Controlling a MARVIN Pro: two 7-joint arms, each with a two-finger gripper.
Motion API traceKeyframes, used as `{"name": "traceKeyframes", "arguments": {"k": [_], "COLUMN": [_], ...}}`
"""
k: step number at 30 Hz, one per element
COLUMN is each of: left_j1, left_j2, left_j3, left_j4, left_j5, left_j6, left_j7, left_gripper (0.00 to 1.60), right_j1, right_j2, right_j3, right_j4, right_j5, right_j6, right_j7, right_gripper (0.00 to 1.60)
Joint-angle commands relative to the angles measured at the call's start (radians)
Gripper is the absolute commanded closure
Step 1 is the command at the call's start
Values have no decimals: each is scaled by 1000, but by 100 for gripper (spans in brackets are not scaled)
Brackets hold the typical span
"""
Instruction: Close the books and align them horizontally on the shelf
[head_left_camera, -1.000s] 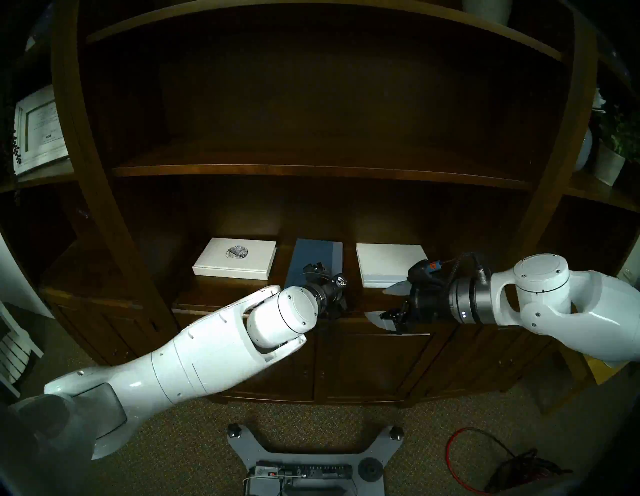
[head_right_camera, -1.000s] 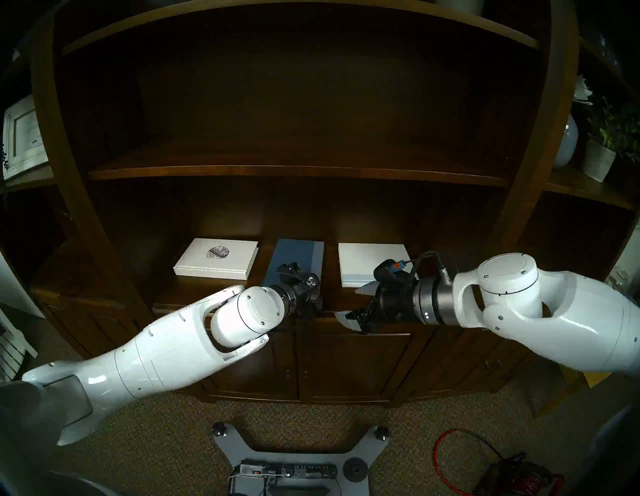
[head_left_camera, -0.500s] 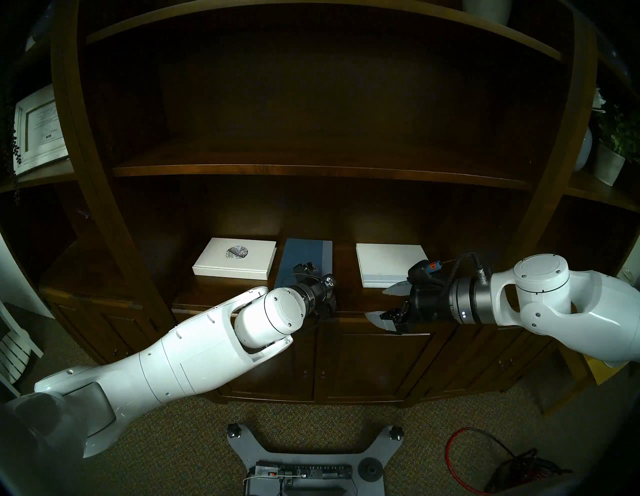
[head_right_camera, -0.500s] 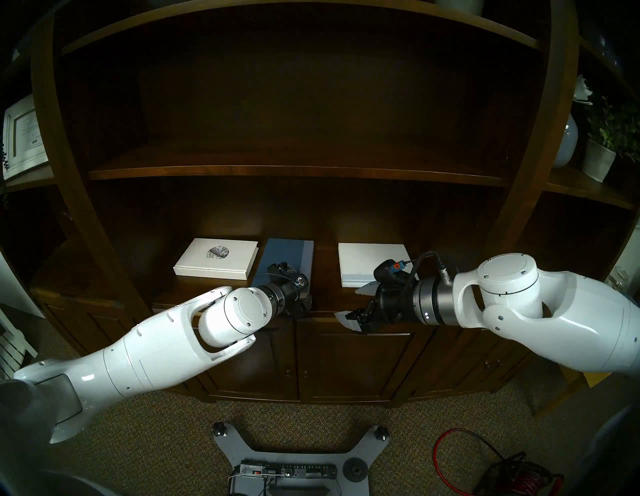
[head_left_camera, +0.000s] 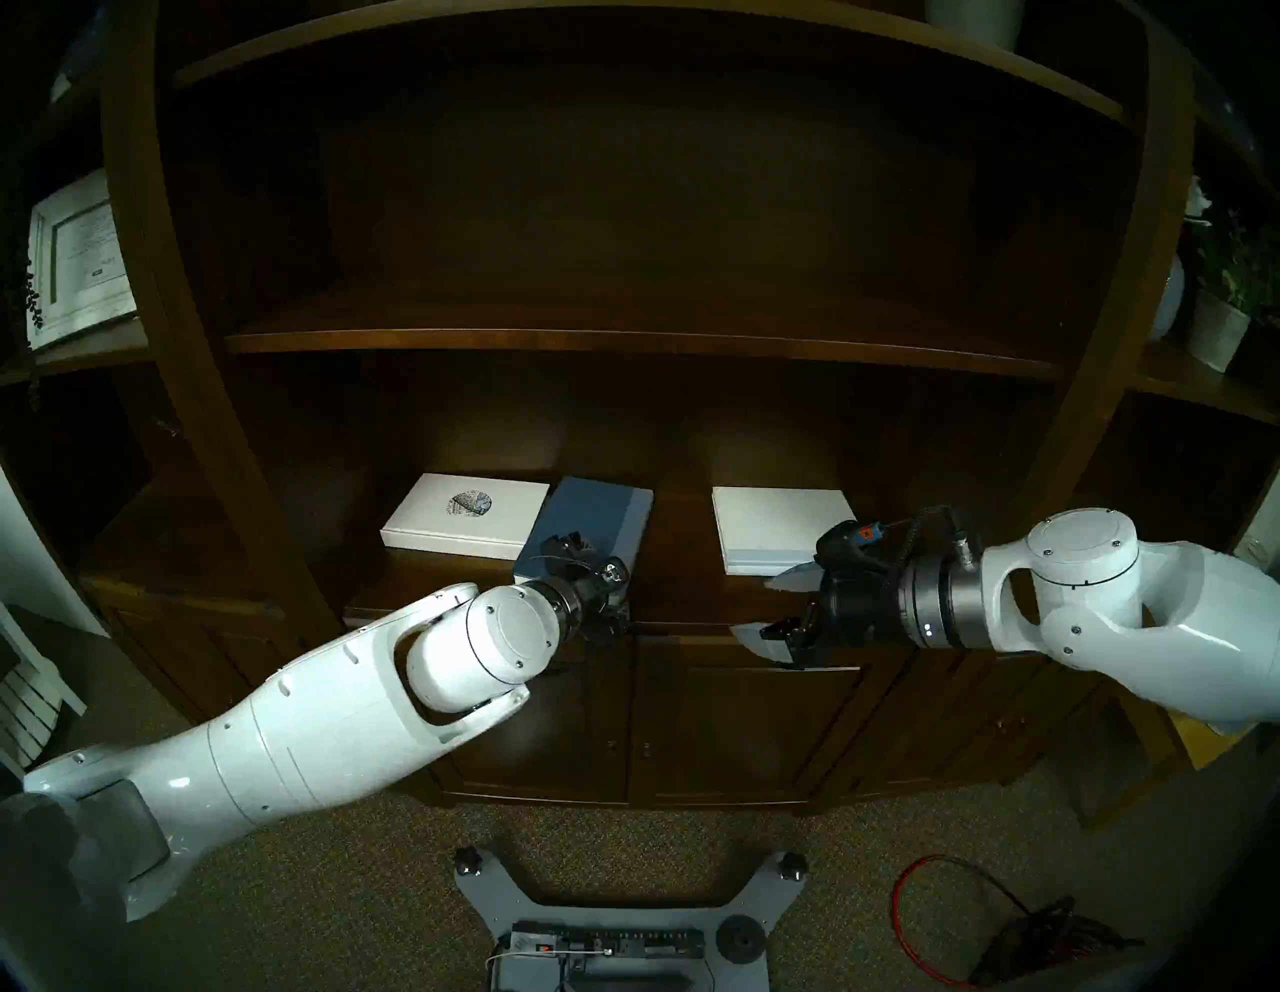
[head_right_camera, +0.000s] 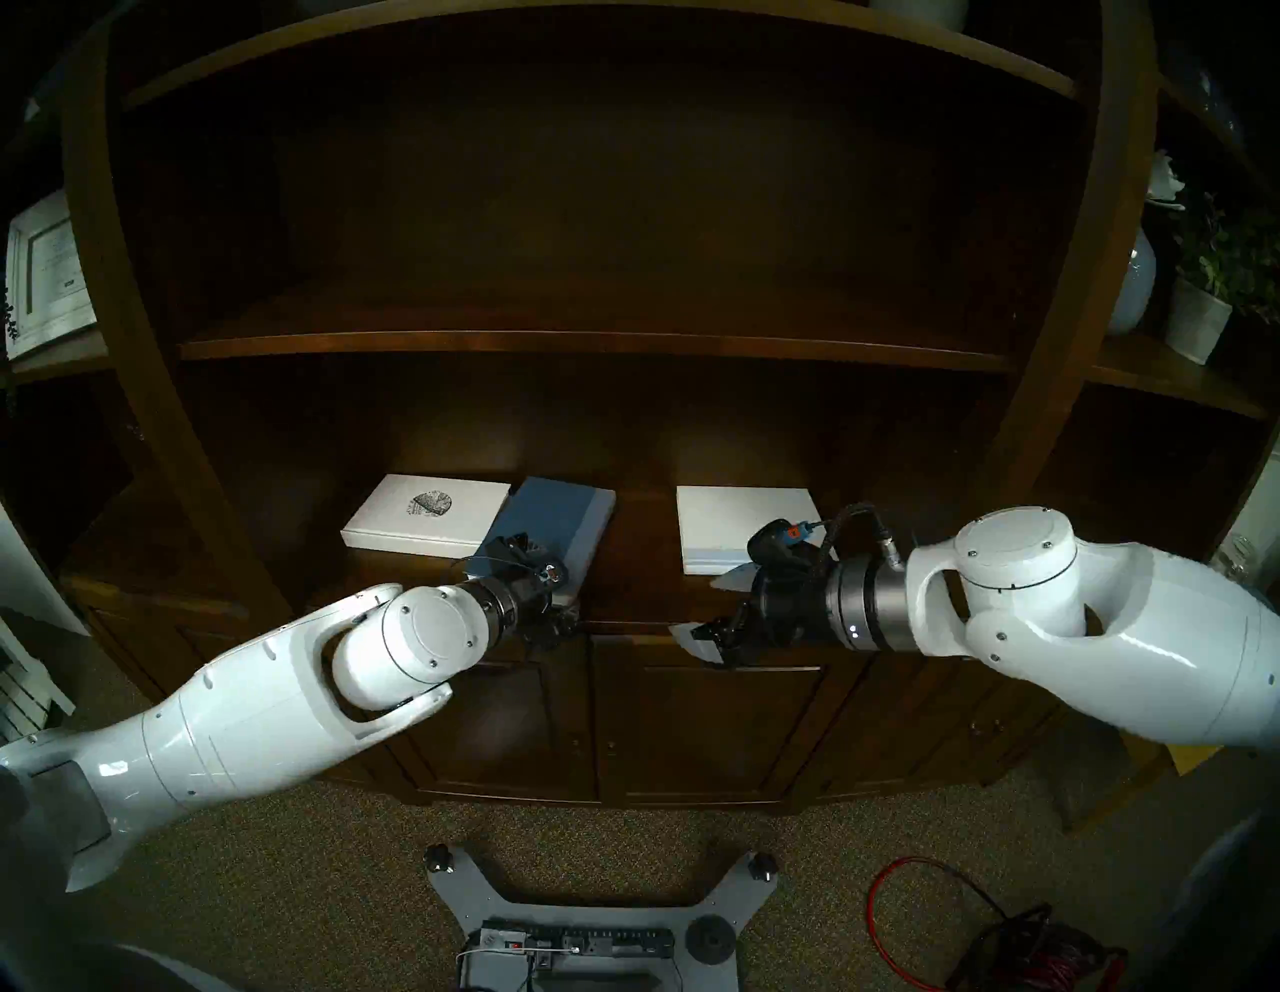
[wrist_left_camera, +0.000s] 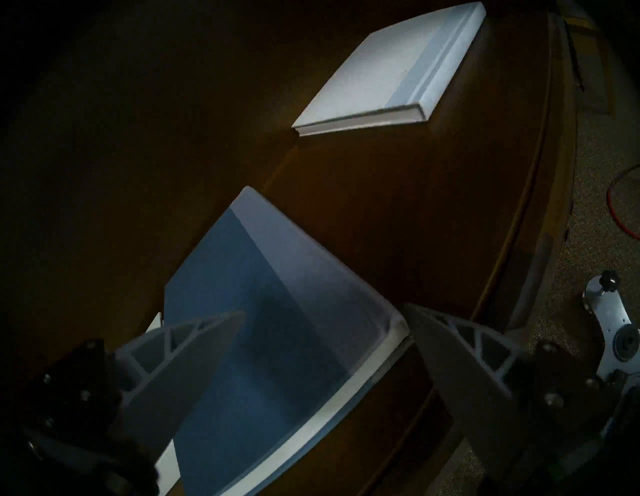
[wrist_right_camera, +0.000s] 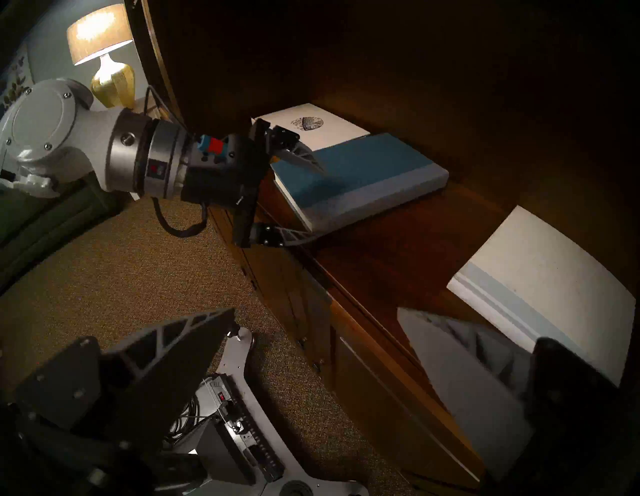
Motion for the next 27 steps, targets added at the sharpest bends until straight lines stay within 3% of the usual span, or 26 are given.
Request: {"name": "traceKeyframes", "arguments": {"k": [1,7,8,9,12,19,24,27], "left_j1": [51,112,129,125,166,249,284,319], "left_j2": [102,183,170,233,219,279,333,369], "left_j3": [-108,-166,-192,-177,-229,-300,-338,-386], "left_j4": [-36,-78,-70,-94,-85,-118,-134,-149], "left_j5": [8,-8,-2,-29,-21,-54,-101,-176], "left_j6": [-2,-25,-22,-50,-57,-109,-156,-222], "left_j7": [-4,-24,-28,-32,-42,-64,-69,-72], "left_gripper": [0,0,0,0,0,0,0,0], "right_j1": [17,17,17,17,17,17,17,16], "right_j2": [2,2,2,2,2,3,3,3], "right_j3": [22,21,21,21,22,22,23,23], "right_j4": [-3,-3,-3,-3,-3,-3,-3,-3], "right_j5": [0,0,0,0,0,0,0,0], "right_j6": [-12,-12,-12,-12,-12,-13,-13,-14], "right_j7": [-1,-1,-1,-1,-1,-1,-1,-1], "right_gripper": [0,0,0,0,0,0,0,0]}}
